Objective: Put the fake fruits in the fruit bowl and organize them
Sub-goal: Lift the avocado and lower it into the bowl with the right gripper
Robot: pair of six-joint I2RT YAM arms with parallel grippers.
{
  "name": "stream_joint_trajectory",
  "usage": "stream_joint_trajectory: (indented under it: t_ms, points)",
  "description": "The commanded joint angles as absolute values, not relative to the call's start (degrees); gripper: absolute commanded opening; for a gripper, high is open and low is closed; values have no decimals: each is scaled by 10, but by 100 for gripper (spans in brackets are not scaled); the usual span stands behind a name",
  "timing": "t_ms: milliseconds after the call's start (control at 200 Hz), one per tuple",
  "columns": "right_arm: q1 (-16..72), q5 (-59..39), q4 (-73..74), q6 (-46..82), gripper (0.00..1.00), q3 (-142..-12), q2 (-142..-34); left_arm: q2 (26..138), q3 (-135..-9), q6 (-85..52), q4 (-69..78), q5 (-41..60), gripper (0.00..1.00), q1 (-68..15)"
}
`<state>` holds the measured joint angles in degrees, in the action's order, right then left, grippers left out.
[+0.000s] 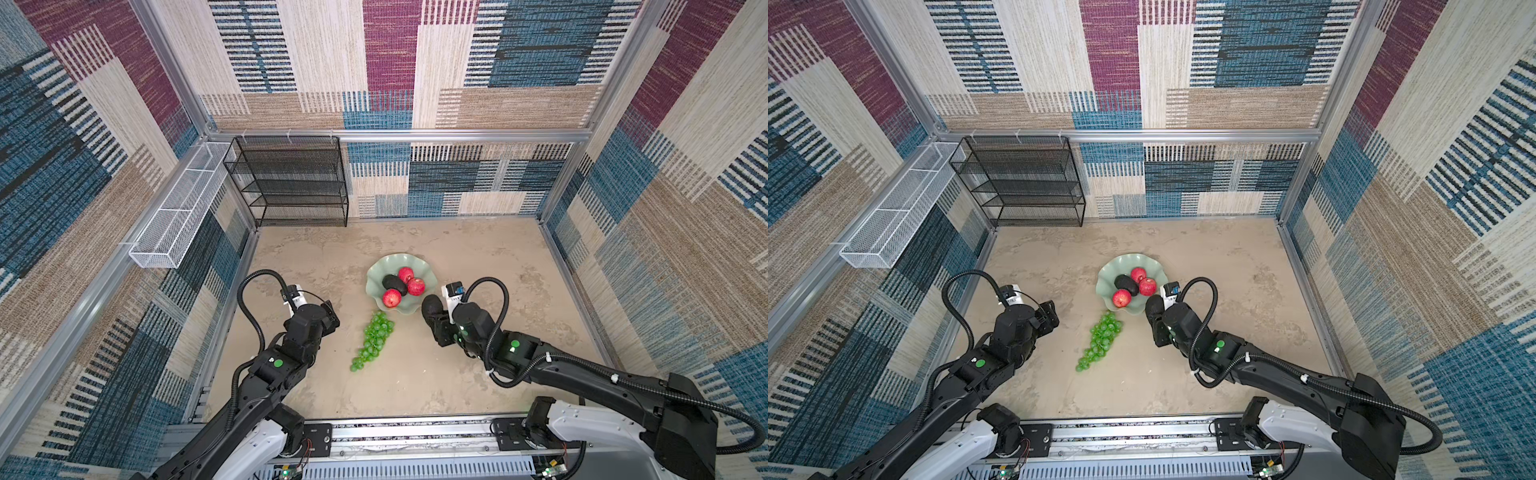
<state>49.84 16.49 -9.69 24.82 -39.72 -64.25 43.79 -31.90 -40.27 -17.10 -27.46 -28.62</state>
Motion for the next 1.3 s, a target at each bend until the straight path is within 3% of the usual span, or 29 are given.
stream_joint_trajectory:
  t_ms: [0, 331, 721, 997, 1292]
  points:
    - [472, 143, -70, 176, 45, -445, -693, 439, -327, -404, -163, -258, 79, -285]
    - [446, 94, 11, 142, 45, -530, -868, 423, -332, -398, -212, -231, 79, -283]
    - [422, 69, 64, 157, 49, -536, -958, 473, -322, -389, -211, -82, 79, -283]
    - [418, 55, 60, 170, 70, -531, -943, 495, -310, -343, -203, 36, 79, -284]
    - [409, 72, 51, 170, 92, -523, -803, 508, -296, -328, -162, 90, 79, -298]
